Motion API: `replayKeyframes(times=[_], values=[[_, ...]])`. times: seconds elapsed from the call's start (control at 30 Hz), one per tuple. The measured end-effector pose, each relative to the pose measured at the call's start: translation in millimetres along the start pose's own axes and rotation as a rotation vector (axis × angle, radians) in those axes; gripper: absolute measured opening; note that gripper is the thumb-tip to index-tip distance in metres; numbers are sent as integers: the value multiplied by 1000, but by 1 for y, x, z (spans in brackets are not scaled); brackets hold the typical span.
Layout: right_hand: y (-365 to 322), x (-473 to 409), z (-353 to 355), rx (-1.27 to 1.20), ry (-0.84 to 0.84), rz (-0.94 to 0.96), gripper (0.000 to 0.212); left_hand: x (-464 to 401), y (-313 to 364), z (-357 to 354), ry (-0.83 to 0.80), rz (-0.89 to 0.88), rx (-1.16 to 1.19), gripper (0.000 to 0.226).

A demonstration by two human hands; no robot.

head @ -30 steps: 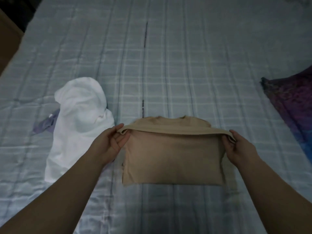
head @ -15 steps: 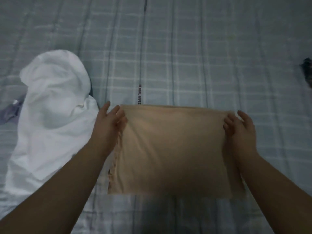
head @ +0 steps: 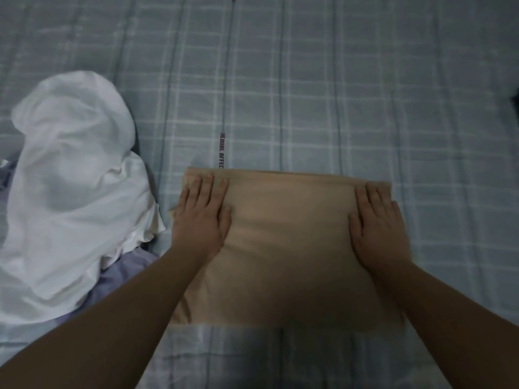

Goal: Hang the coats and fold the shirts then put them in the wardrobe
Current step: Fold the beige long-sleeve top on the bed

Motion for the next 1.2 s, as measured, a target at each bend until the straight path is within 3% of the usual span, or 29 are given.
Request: replayKeyframes(times=[0.3,0.53,0.93,1.07,1.2], values=[[9,15,8,3,8,-44,60,15,16,15,0,51,31,60],[-22,99,4,-24,39,167,59,91,91,-5,-45,-107,13,58],[26,149,-16,-105,-12,-50,62,157,42,-24,-44,82,-86,58],[26,148,-15,-136,-22,-52,63,150,56,-17,-49,120,-69,60],[26,154,-8,-188,5,-60,63,136,96,-7,-56,41,-37,60]])
Point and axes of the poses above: each hand's wrist, its own x-axis away from the middle knuckle, its own z-axis out of the back of the hand, y = z × x, the point moved 7 cm from there along -x, towards the middle knuckle, and after that the axes turned 1 degree about -y, right-handed, at the moved point
